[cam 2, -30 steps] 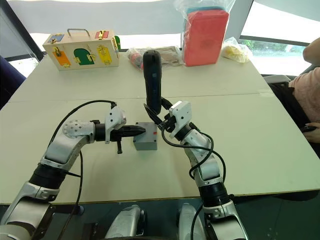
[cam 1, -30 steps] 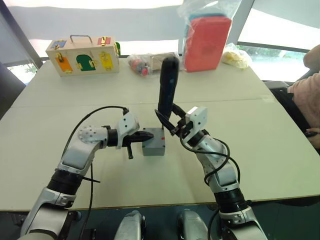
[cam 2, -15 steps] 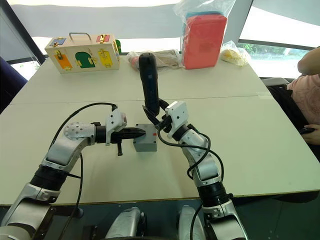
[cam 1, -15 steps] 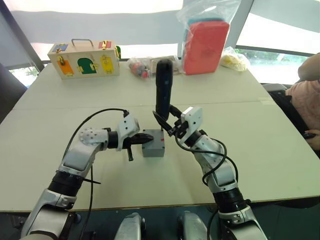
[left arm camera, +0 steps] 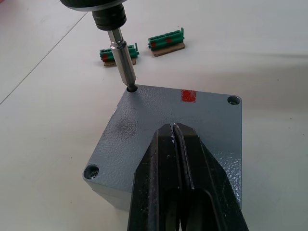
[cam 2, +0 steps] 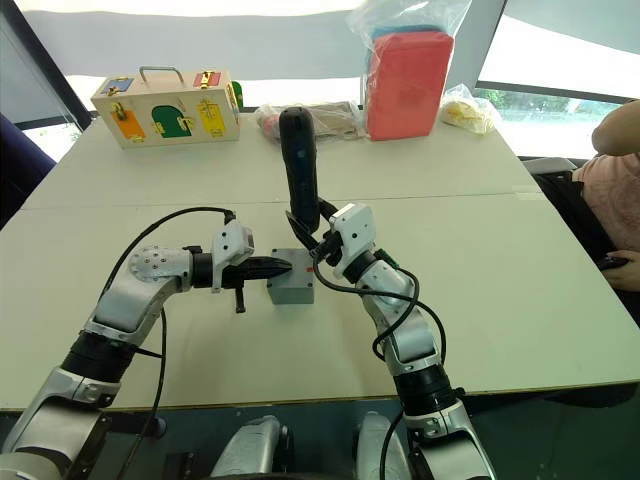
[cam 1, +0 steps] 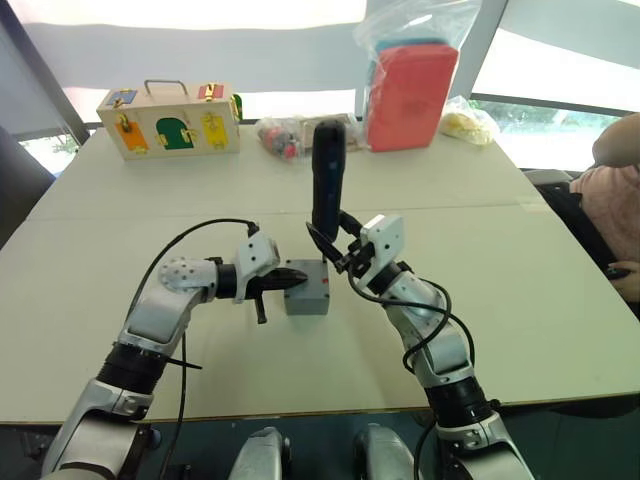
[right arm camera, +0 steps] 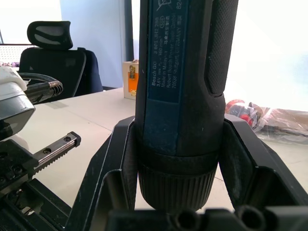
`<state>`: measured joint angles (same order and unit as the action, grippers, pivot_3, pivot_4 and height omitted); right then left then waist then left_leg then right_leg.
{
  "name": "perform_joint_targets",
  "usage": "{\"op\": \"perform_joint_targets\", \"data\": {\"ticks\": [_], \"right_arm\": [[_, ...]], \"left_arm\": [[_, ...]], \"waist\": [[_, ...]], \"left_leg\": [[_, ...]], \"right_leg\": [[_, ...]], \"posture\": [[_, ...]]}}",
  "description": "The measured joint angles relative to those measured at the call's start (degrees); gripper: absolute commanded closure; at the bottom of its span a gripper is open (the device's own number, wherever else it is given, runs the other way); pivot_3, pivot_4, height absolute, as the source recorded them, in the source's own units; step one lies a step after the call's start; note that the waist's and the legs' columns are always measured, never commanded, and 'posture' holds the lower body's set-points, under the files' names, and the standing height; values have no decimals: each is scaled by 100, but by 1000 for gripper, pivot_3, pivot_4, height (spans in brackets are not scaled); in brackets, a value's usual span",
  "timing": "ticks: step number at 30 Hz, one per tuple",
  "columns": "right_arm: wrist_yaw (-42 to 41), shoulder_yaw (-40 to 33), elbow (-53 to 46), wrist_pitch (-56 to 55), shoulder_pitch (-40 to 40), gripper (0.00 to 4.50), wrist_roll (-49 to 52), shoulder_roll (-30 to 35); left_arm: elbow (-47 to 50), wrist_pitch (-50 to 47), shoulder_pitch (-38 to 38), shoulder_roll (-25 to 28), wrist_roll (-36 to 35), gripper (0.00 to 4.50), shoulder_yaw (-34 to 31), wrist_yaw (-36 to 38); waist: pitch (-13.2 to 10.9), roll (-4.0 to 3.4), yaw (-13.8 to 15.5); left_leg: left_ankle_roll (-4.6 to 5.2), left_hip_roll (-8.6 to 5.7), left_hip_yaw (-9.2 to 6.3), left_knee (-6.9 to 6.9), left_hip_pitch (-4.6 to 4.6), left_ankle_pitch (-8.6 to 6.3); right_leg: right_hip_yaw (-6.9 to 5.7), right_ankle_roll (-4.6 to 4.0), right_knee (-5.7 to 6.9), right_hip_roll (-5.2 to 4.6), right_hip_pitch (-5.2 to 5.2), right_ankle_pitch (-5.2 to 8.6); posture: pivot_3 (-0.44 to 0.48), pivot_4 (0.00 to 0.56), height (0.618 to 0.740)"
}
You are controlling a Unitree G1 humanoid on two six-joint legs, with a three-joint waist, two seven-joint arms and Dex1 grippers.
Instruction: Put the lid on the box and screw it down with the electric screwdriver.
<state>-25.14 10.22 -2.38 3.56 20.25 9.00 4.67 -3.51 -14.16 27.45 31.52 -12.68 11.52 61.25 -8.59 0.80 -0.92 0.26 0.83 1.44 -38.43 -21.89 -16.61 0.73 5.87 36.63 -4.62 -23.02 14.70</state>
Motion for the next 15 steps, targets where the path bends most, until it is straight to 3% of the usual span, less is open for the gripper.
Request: {"op": "perform_joint_targets", "data": {"ticks": [2, 15], "right_arm": [[13, 7, 8, 0, -45, 2638, -1, 6], [108, 99, 10, -1, -58, 2638, -117, 48]], "left_arm": [[-21, 4, -13, -4, 26, 4500, 19, 0], [-88, 127, -27, -19, 82, 4500, 65, 5]], "waist": [[10, 1, 0], [59, 9, 2]], "left_leg": [[0, 2, 1, 43, 59, 0], [-1, 6, -3, 50, 60, -1]], "right_leg": [[-3, -4, -45, 0, 59, 2], [-4, -18, -53, -13, 61, 9]], "posture": [[0, 150, 730], [0, 150, 730]]}}
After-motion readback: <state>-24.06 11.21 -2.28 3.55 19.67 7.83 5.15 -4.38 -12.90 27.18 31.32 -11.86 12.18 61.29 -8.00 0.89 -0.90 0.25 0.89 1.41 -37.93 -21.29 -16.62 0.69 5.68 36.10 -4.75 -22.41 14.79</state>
